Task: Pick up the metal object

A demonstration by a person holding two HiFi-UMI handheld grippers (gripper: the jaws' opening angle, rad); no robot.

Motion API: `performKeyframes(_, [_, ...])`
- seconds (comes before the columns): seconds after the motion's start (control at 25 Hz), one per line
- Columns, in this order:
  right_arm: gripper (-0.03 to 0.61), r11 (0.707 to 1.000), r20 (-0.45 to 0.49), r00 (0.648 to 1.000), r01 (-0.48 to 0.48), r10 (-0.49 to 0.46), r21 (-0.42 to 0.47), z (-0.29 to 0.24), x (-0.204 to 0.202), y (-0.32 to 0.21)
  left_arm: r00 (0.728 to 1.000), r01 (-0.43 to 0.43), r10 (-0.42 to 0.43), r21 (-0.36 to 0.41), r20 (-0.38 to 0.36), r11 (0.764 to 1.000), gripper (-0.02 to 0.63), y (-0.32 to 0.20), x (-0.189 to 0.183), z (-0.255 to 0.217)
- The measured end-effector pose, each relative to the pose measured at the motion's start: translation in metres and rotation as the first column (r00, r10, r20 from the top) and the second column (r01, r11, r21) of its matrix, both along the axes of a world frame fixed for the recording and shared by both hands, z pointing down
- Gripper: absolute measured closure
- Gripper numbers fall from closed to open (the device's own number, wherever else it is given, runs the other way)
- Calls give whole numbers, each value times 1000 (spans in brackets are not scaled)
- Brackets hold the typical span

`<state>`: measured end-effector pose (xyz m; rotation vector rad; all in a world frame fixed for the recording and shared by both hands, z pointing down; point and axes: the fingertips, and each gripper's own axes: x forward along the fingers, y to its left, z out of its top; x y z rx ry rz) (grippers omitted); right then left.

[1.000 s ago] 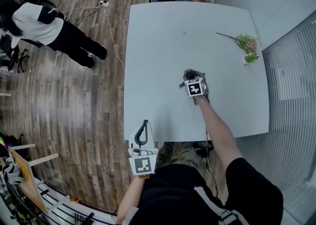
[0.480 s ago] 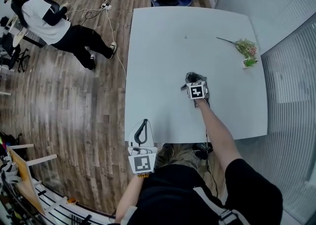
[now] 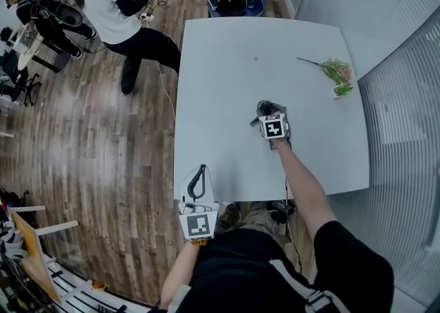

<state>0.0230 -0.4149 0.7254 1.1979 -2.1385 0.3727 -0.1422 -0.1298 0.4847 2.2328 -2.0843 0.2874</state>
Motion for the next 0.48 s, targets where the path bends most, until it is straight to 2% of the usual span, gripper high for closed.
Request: performKeyframes(0.48, [318,997,57,998,-5,1,71,-49,4,5,999,-47,47,34,9,998,609,1,12,-10])
